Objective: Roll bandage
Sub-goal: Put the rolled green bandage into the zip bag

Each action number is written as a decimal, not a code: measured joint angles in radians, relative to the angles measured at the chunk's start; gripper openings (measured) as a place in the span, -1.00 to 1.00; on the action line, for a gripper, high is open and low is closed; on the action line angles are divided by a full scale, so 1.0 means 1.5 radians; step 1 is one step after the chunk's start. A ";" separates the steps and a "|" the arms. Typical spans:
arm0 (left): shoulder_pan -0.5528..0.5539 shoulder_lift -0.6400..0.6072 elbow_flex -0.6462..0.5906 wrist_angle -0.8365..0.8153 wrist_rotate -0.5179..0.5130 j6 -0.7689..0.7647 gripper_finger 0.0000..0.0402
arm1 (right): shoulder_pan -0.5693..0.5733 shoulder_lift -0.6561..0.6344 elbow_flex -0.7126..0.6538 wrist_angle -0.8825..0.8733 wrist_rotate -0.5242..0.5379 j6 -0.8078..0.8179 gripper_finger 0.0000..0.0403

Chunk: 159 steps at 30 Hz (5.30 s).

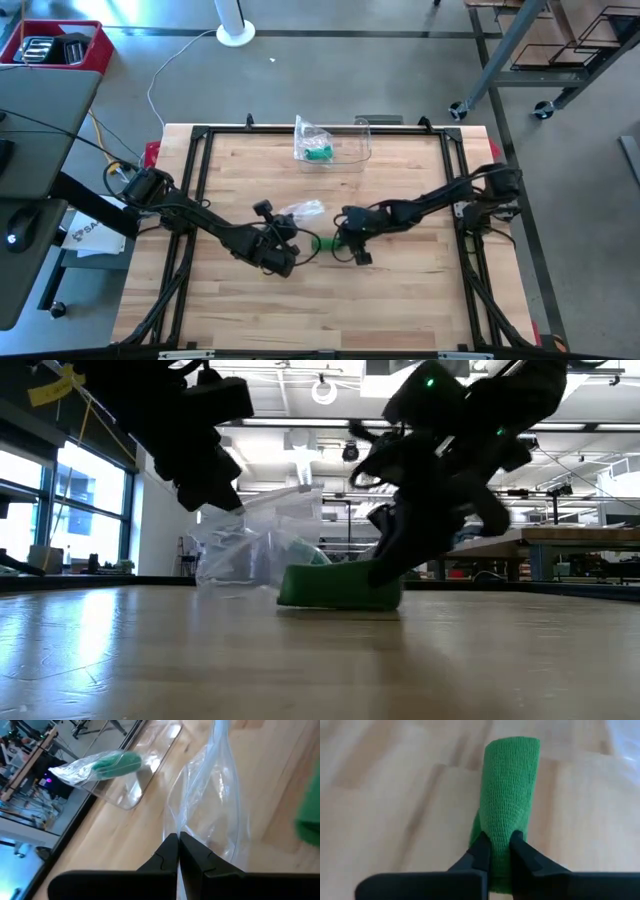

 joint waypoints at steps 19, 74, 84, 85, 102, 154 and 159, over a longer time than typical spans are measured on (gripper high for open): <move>0.018 0.076 0.001 0.293 0.015 0.041 -1.00 | 0.083 -0.175 0.000 -0.064 0.213 0.076 -0.89; 0.022 0.046 0.033 0.464 0.037 0.186 -1.00 | 0.069 -0.102 0.001 0.116 0.383 0.240 -0.90; 0.017 -0.033 0.033 0.394 0.105 0.174 -1.00 | 0.081 -0.101 0.001 0.164 0.267 0.097 -0.90; 0.019 -0.038 0.033 0.385 0.115 0.166 -1.00 | 0.083 -0.101 0.000 0.178 0.268 0.097 -0.90; 0.027 -0.040 0.033 0.412 0.188 0.187 -1.00 | 0.067 -0.098 0.021 0.183 0.273 0.175 -0.74; 0.040 -0.128 0.032 0.363 0.258 0.128 -1.00 | 0.090 -0.142 0.023 0.171 0.338 0.164 -0.91; 0.038 -0.128 0.032 0.356 0.259 0.134 -1.00 | 0.101 -0.148 0.023 0.170 0.331 0.131 -0.91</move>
